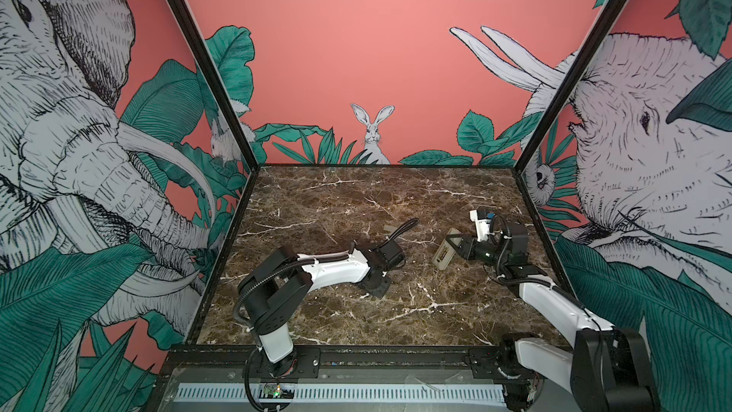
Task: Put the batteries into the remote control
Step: 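Carry the upright battery with the left gripper toward the remote in the right gripper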
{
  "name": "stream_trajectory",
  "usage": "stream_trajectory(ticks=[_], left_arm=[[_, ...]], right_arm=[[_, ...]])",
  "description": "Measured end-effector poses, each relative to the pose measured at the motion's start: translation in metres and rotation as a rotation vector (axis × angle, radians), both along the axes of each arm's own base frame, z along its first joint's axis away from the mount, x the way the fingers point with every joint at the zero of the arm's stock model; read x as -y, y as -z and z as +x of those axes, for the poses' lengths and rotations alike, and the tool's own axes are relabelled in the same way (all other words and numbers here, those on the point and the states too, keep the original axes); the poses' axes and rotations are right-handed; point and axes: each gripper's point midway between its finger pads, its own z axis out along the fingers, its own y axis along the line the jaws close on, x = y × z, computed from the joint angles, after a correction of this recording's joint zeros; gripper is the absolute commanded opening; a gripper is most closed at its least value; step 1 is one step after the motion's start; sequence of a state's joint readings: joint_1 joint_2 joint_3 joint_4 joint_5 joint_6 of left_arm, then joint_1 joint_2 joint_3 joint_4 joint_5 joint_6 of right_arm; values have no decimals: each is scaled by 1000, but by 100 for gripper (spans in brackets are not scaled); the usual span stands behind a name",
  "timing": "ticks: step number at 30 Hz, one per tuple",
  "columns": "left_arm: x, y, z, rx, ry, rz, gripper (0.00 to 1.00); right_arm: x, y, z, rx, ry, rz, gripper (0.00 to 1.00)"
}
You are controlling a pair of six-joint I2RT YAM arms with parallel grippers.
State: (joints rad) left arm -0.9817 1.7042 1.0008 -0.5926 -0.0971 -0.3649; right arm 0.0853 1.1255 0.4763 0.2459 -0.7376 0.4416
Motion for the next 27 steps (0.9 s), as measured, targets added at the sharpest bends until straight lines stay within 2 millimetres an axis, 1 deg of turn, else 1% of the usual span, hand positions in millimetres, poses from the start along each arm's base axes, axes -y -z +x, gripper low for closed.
stream_trajectory(ticks=[4,13,23,27], left_arm=[[0,-9,-2,17,11,-30,0],[15,-42,7,104,26,-153,0],[23,-82,9,208,68,-285,0],[31,-97,10,247,96,-337,0]], right_arm=[[0,0,0,0,0,0,0],[-1,-1,-1,1,-7,4,0],[-8,-17,1,52,-46,59,0],[-12,-19,2,53,-64,83,0]])
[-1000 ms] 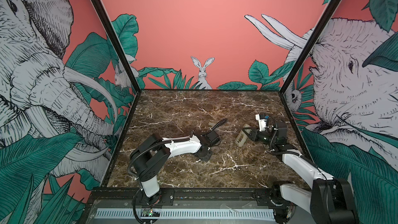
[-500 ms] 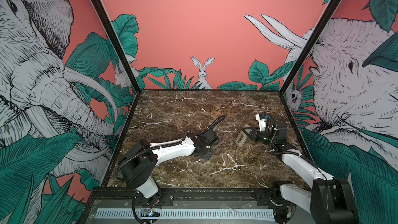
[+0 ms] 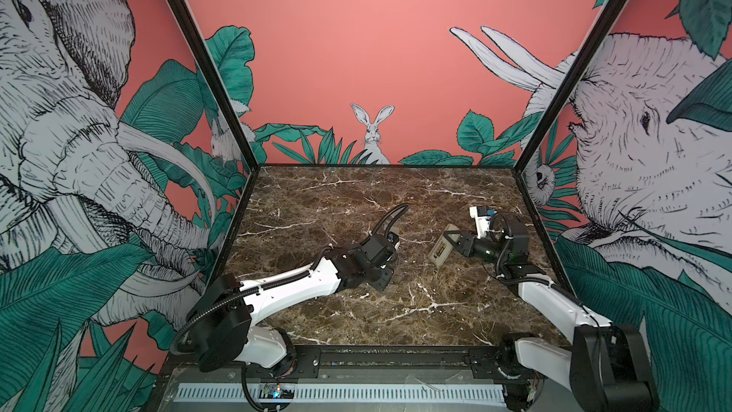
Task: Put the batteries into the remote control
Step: 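Carry the upright battery with the left gripper toward the remote in the right gripper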
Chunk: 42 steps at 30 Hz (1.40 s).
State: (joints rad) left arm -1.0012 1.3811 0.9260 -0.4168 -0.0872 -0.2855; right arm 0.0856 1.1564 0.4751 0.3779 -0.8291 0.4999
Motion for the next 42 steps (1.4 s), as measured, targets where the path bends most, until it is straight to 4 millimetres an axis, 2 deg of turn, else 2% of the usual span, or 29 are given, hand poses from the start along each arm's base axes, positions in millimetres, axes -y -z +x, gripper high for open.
stream_trajectory(ticks=[13,24,36,40,42], left_arm=[[18,-17,-1,57,59,-59,0],[45,-54,-4,116,105,-137,0],[60,-64,-17,139,178,-170,0],[66,-69,-16,147,186,-176,0],[76,-75,-12,154,188,-184,0]], right_arm=[[-9,1,-1,-13,-43,40,0],[-10,0,1,-12,-45,55,0],[-16,-6,5,-2,-74,130,0],[-17,-4,5,-12,-78,150,0],[-18,-6,5,-9,-82,155,0]])
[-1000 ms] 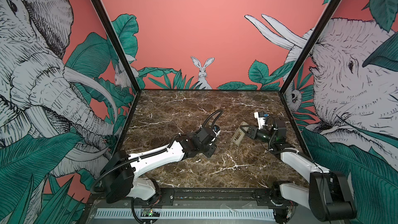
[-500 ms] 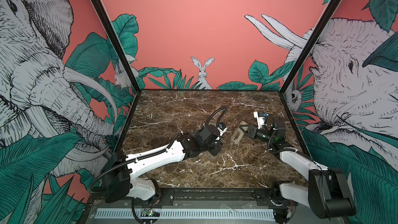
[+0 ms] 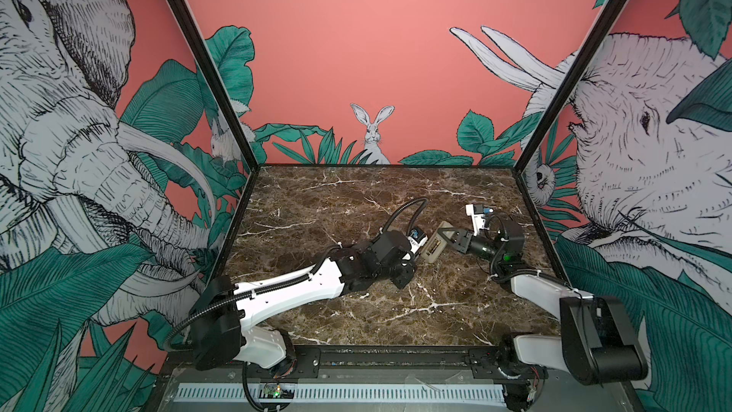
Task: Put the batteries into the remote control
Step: 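Lower the battery with the left gripper into the remote's compartment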
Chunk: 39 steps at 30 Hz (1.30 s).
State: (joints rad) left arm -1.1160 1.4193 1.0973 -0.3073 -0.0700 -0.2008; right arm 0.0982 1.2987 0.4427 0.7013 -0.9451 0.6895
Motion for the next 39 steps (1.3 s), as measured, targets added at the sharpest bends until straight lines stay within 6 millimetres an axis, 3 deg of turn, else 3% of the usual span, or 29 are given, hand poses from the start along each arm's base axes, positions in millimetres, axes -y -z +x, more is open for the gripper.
stream_trajectory(ticks=[7,17,29,39], left_arm=[[25,0,13,-5,-4,19,0],[39,13,22,-34,-10,91,0],[40,37,29,-64,-36,205,0],[39,38,33,-61,-56,230,0]], right_arm=[[-2,-4,-2,16,-13,2,0],[-6,-5,-5,20,-31,2,0],[-7,-5,-6,20,-34,2,0],[-9,-5,-7,21,-40,3,0]])
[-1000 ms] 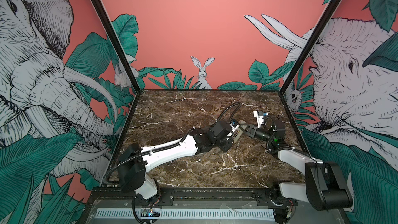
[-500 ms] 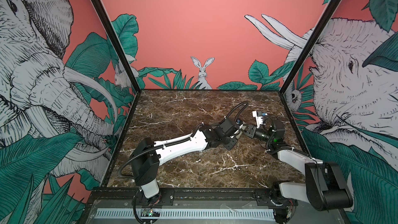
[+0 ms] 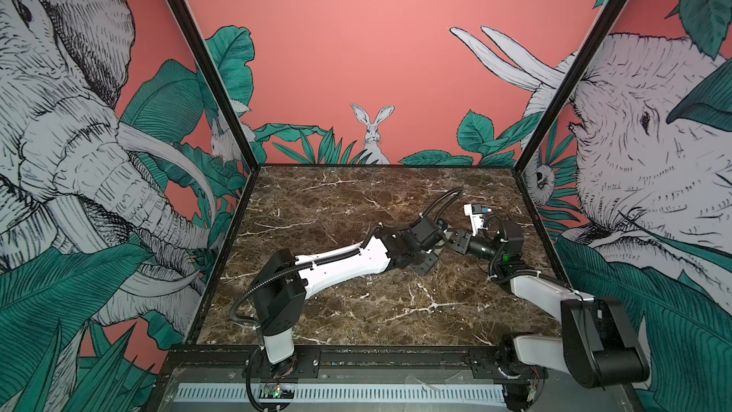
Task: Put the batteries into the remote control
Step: 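Lower the battery with the left gripper into the remote's compartment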
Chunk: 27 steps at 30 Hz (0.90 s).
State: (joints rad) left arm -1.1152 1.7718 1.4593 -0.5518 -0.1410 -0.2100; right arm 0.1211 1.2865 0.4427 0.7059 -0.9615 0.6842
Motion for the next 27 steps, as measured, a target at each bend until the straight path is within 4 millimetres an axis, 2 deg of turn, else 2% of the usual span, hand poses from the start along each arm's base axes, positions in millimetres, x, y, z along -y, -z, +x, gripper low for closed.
stream_trajectory(ticks=[22,27], left_arm=[[-1,5,10,-12,-26,18,0],[1,0,13,-8,-30,9,0]], right_arm=[[-5,-1,-3,6,-23,3,0],[-6,-2,-4,8,-28,5,0]])
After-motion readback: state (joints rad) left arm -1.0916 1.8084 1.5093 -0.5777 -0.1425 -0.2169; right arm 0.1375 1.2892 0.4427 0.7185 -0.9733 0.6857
